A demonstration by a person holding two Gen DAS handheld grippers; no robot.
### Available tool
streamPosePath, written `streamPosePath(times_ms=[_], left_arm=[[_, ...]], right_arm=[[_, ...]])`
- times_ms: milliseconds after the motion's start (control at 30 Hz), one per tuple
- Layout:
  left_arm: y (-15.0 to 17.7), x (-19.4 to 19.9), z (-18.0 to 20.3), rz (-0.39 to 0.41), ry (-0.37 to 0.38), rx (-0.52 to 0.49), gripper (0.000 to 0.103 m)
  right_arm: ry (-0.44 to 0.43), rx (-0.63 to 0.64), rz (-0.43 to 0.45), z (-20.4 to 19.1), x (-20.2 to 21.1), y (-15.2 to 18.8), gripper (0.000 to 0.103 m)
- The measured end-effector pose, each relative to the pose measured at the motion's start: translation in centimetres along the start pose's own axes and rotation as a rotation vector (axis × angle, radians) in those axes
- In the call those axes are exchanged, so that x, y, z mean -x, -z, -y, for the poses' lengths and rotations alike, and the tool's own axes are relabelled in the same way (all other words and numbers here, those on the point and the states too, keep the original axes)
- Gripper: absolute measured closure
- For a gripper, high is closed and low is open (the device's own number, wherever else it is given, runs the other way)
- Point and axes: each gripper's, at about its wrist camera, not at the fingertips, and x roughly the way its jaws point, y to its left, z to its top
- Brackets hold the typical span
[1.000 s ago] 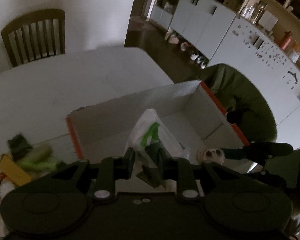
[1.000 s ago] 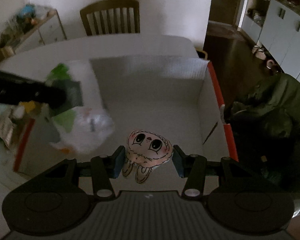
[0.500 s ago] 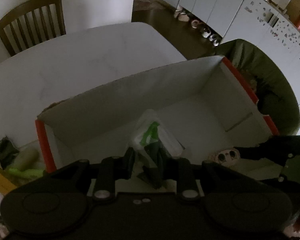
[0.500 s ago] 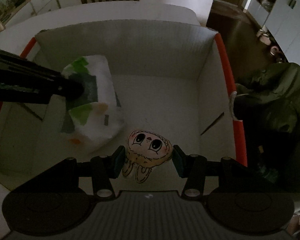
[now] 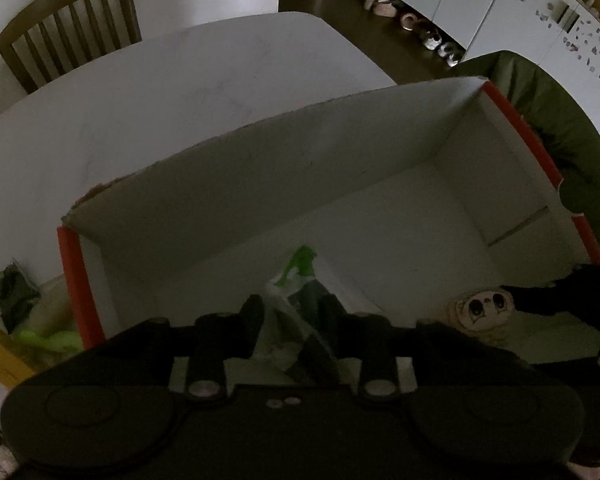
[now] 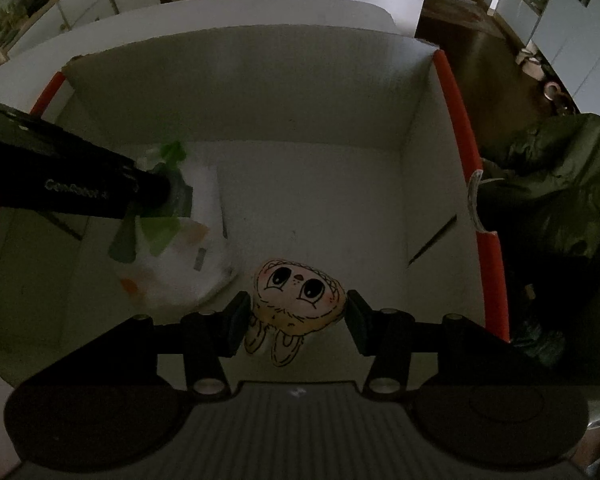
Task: Organize objects
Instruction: 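Lower the bag and plush into the shoebox and open both grippers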
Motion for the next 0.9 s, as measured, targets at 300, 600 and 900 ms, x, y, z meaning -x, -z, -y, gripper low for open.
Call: streamPosePath(times_ms=[300,600,900], left_arm=[[0.7,1.3,0.4,0.031,0.001,-0.01,0.053],[1.8,4.6,0.0,0.1,0.031,0.004,0.046],[3.9,9.4,-1.0,0.204,0.063,0.005,0.046]], right_arm=[[-0.018,-0.012,0.04,0.9,0.9,0.2,0.045],[-0.052,-0.05,0.107,0.6,4.1,0.0,0.043],[-0.086,-0.069,0.185,-0.2,8.5,0.9,0.042]])
